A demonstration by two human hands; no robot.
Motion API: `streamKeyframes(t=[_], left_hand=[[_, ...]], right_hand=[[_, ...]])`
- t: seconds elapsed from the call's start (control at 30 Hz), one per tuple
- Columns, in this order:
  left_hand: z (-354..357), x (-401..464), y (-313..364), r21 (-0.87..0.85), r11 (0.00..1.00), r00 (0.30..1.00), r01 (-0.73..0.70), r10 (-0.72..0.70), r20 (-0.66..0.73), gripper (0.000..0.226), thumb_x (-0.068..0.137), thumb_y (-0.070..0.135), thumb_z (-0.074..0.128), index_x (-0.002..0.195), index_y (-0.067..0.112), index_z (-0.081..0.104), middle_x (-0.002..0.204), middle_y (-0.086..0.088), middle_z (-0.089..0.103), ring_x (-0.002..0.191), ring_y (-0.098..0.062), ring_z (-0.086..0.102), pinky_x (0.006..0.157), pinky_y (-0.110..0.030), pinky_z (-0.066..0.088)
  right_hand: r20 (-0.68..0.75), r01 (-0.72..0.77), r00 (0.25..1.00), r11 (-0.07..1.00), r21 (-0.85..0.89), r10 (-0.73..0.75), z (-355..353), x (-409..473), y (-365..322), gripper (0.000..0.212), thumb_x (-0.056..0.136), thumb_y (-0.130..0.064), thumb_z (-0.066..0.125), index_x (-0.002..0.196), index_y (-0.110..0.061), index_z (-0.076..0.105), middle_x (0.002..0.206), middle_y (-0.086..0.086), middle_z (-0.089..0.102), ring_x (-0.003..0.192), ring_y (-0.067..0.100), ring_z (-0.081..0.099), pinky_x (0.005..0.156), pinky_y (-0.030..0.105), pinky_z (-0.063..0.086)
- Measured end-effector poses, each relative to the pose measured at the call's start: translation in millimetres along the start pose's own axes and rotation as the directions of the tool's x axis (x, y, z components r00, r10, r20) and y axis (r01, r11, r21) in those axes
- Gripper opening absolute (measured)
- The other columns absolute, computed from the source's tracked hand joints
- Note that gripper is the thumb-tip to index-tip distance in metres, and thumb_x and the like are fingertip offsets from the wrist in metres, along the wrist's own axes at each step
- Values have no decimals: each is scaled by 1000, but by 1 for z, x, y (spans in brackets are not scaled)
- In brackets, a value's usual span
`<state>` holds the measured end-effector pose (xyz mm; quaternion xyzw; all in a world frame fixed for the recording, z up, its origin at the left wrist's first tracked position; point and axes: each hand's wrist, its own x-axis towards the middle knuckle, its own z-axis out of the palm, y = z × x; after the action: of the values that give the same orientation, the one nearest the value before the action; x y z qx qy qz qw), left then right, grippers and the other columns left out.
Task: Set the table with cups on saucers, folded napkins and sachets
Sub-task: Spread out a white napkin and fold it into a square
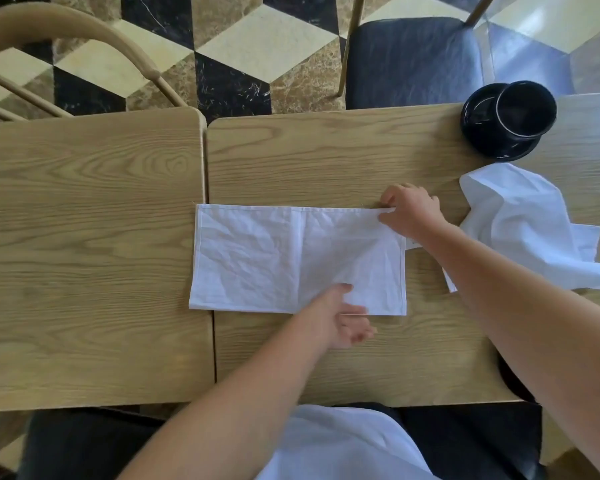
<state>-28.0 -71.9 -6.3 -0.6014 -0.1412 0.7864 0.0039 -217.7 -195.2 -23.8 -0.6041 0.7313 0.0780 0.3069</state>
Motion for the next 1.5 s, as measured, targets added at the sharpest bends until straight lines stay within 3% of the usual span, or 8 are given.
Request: streamKeyframes(t=[0.23, 0.4, 0.5, 0.6, 0.83, 1.17, 1.3, 1.5], left_hand=[[33, 24, -28, -308, 937, 985, 164, -137, 107, 72, 81, 19, 80, 139, -2, 44, 135, -31, 56, 123, -51, 53, 96, -60, 50], [43, 27, -52, -444, 891, 995, 95, -83, 48, 45, 79, 17, 84, 111, -4, 62, 112, -23, 66, 103, -39, 64, 78, -45, 57], [47, 27, -52, -460, 888, 1000, 10, -4, 15, 39, 80, 11, 82, 111, -2, 63, 113, -19, 66, 103, -33, 64, 83, -40, 57], [47, 21, -41, -510, 859, 997, -55, 77, 22, 29, 85, 12, 78, 105, 1, 60, 107, -15, 69, 104, -30, 65, 91, -38, 53], [29, -21, -7, -566, 783, 937, -258, 347, 52, 6, 90, 10, 61, 87, 5, 59, 89, -13, 65, 80, -26, 61, 76, -35, 52], [-20, -195, 101, -446, 653, 686, -611, 719, 113, 22, 89, 3, 42, 106, -2, 55, 107, -23, 62, 100, -41, 63, 91, -48, 56], [-19, -259, 122, -344, 586, 557, -734, 809, 190, 11, 87, 5, 42, 91, 5, 53, 95, -17, 58, 91, -36, 65, 92, -48, 56], [-24, -297, 119, -227, 484, 429, -845, 868, 251, 21, 89, 5, 45, 108, -1, 50, 110, -20, 54, 94, -34, 61, 87, -43, 59]], right_hand=[[178, -20, 980, 925, -380, 94, -19, 11, -19, 29, 85, -43, 71, 99, -18, 68, 85, 0, 61, 90, 26, 51, 94, 47, 30], [235, 18, 967, 892, -452, 100, -28, 5, -31, 25, 91, -33, 65, 110, -17, 65, 117, 6, 61, 121, 30, 45, 106, 50, 30], [263, -22, 958, 948, -319, 111, -34, -5, -38, 28, 92, -24, 58, 115, -9, 66, 117, 10, 64, 113, 31, 56, 112, 51, 37], [312, -73, 941, 979, -191, 132, -41, -13, -45, 30, 90, -20, 62, 112, -2, 69, 109, 12, 70, 94, 27, 66, 83, 34, 56], [530, -352, 830, 900, 257, 174, -64, -24, -53, 4, 89, -12, 69, 88, -12, 66, 78, 3, 60, 62, 13, 56, 57, 23, 51], [359, -346, 932, 397, 850, 44, -151, -52, -105, 14, 91, -14, 58, 105, -12, 59, 92, 7, 69, 72, 17, 71, 56, 23, 54], [223, -216, 975, 253, 943, 3, -182, -72, -129, 7, 93, -15, 57, 97, -13, 63, 68, 2, 70, 53, 11, 69, 50, 20, 51], [40, -41, 999, 70, 997, 23, -200, -112, -146, 26, 89, -10, 67, 115, -9, 64, 91, 6, 71, 75, 16, 71, 57, 24, 55]])
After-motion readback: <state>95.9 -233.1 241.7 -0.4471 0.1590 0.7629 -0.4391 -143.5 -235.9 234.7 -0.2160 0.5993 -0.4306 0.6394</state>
